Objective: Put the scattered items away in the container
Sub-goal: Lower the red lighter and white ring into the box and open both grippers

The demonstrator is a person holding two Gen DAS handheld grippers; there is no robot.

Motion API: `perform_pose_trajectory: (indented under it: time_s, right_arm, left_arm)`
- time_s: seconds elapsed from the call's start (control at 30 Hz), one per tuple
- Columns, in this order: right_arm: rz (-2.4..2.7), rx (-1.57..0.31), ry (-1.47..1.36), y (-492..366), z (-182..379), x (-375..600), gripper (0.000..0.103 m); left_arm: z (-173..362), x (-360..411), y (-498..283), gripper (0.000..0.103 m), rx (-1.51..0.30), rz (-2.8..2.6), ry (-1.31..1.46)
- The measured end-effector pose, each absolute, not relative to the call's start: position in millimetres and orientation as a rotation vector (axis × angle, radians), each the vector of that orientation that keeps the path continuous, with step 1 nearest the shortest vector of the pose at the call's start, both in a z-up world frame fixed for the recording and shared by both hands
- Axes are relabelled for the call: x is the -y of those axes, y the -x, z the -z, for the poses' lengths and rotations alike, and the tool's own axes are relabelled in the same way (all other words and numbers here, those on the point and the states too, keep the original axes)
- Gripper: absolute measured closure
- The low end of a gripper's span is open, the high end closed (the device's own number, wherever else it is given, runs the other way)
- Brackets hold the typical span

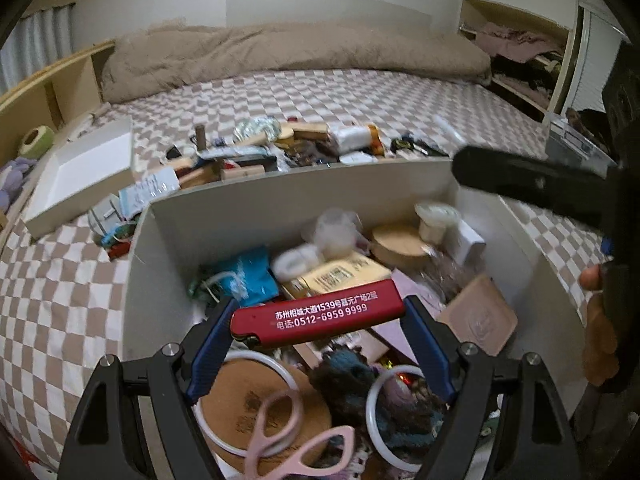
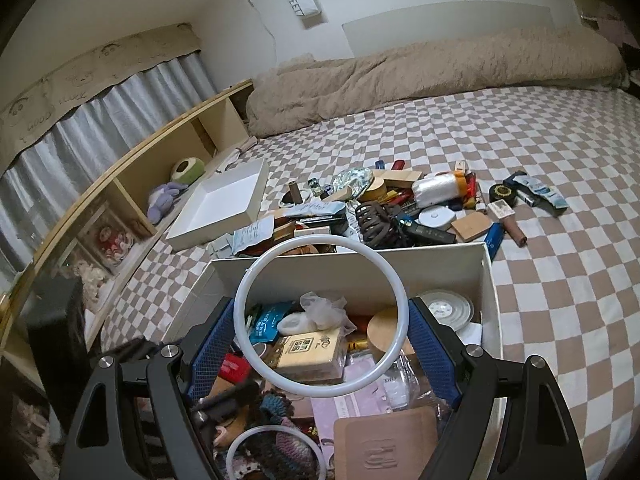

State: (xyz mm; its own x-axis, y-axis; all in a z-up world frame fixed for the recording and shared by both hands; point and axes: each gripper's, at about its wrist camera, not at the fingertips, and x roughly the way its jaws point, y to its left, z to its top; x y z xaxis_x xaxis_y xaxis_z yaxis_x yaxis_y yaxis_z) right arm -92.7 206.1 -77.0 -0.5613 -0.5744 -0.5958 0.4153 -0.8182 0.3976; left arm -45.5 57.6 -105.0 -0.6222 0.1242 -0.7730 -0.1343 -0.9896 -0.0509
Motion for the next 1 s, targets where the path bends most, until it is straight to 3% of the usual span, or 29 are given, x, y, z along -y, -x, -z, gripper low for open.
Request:
perform_pose_trajectory:
  time_s: [0.1,0.17,0.73,1.0]
  right_arm:
    - [2.34,0.283,-1.012,94.5,77.8,-201.6,0.019]
    - [2.331,0.276,-1.02,95.6,78.0,-197.0,0.019]
    - [2.192,0.209,-1.295,116.9,110.1,-158.0,0.019]
    - [2.132,0.208,-1.39,123.5,121.3,-148.2,0.019]
  left_arm:
    - [107.7,-56.2,47.1,0.017,-0.004,-2.705,1.313]
    - [105.7,-51.6,47.8,0.005,0.025,-2.707,1.31]
    - [89.9,-39.4,36.2,0.004,-0.082,-2.74,1.231]
    - [92.0,-40.7,35.3,0.004,-0.012,-2.71,1.252]
